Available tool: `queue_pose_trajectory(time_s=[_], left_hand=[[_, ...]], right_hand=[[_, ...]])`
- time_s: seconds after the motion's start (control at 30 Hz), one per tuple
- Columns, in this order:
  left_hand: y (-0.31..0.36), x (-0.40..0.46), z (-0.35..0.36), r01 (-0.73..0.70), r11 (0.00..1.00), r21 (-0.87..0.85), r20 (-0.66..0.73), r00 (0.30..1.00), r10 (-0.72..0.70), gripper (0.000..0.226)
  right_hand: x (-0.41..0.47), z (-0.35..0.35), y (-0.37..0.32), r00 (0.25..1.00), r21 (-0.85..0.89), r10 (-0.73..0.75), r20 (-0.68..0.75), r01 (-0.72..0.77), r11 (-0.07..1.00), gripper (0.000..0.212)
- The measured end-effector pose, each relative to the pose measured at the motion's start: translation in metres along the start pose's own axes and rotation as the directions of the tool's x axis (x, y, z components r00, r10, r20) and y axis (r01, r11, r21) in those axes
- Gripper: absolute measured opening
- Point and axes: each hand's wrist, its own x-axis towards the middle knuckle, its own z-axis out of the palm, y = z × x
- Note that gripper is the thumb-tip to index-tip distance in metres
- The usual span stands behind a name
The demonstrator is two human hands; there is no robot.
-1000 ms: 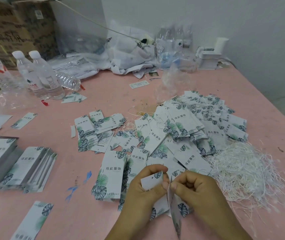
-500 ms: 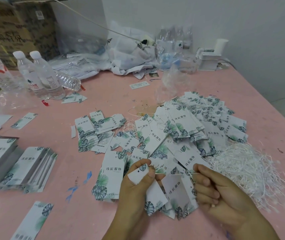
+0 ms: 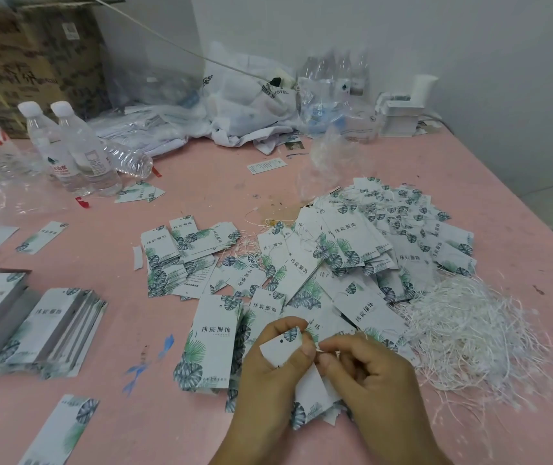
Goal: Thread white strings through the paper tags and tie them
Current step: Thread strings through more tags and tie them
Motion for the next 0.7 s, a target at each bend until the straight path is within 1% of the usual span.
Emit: queue_pose_trajectory(time_s=[0.07,0.17,0.23,0.33,0.4,0.5,0.6,0.7], left_hand=[[0.0,0.001,0.001,-0.012,0.999,0.039,0.004,1.0,0.012,0.041],[0.0,0.001,0.001,-0.018,0.998,0.067,0.002,1.0,0.018,0.041],[0.0,0.0,0.001,-0.015,0.997,0.079,-0.009,1.0,0.016,0.041],[-0.001,-0.003,0.003,0.012,0.996,0.087,-0.033,0.999,-0.009,0.029],[0.001,-0.006,0.004,0.021,0.995,0.101,-0.013,1.0,-0.019,0.027],[0.005,-0.009,0.007,-0.019,0.985,0.171,0.015,1.0,0.016,0.022],[0.005,-0.01,0.01,-0.08,0.974,0.212,0.052,0.996,0.07,0.022],[0.004,-0.01,0.012,-0.121,0.963,0.24,0.081,0.991,0.104,0.02]], right_hand=[[0.001,-0.001,0.001,1.0,0.0,0.006,0.003,-0.006,1.0,0.033],[0.001,0.0,0.002,1.0,-0.015,-0.007,0.009,0.007,1.0,0.023],[0.0,0.001,0.004,1.0,-0.008,0.007,0.019,-0.007,1.0,0.022],[-0.001,0.002,0.006,0.996,0.122,0.087,0.021,-0.089,0.989,0.021],[-0.001,0.003,0.006,0.995,0.144,0.101,0.007,-0.101,0.984,0.017],[-0.002,0.004,0.004,0.997,0.1,0.071,-0.001,-0.07,0.993,0.011],[-0.001,0.005,0.003,1.0,0.002,0.005,-0.018,-0.005,1.0,0.017],[0.0,0.006,0.001,1.0,-0.004,0.003,-0.022,-0.003,1.0,0.013]])
